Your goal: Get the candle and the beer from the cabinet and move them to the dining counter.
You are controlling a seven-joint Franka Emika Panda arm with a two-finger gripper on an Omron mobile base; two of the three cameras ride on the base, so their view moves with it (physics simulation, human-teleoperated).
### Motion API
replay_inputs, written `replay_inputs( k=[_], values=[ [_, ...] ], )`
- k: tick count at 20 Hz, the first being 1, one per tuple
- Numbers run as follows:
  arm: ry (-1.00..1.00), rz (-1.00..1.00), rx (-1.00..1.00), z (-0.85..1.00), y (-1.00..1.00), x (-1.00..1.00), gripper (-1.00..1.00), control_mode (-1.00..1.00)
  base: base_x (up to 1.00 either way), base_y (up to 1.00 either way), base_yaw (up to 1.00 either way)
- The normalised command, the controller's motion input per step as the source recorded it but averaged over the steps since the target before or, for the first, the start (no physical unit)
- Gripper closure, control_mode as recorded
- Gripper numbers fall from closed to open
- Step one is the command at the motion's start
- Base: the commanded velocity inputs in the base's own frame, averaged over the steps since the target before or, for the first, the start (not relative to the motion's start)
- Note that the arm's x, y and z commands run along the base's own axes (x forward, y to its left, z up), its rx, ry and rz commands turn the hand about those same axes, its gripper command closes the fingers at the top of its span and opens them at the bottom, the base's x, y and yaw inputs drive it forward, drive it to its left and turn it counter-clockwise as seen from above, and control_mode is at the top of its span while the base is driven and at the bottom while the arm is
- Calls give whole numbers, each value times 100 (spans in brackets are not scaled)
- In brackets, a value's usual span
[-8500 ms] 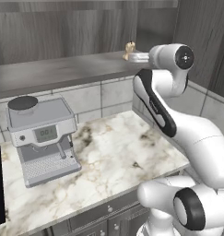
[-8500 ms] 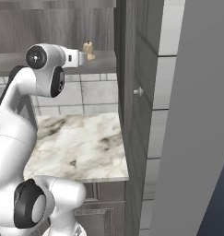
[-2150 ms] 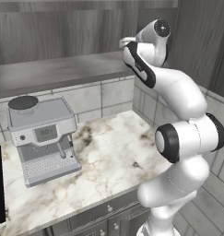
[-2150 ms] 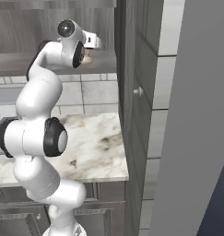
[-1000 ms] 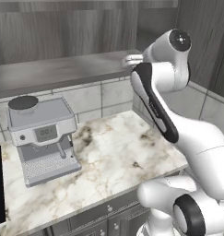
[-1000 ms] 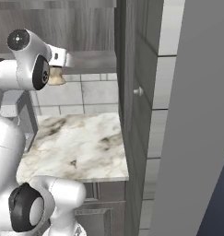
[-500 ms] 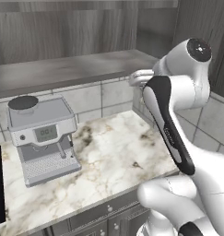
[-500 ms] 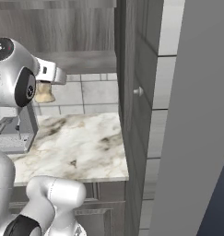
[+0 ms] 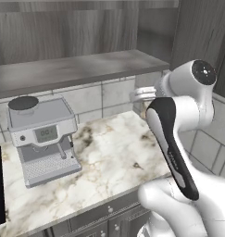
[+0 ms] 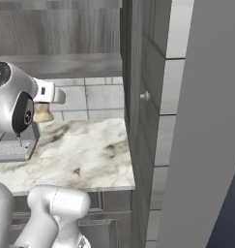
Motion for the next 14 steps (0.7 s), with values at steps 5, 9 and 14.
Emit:
replay_inputs(
  k=[5, 9, 14],
  values=[
    [0, 6, 0, 0, 10, -23, 100, -100, 0, 0, 0],
    [0, 8, 0, 0, 21, -42, 100, -100, 0, 0, 0],
    [0, -2, 0, 0, 0, -24, 100, -100, 0, 0, 0]
  ],
)
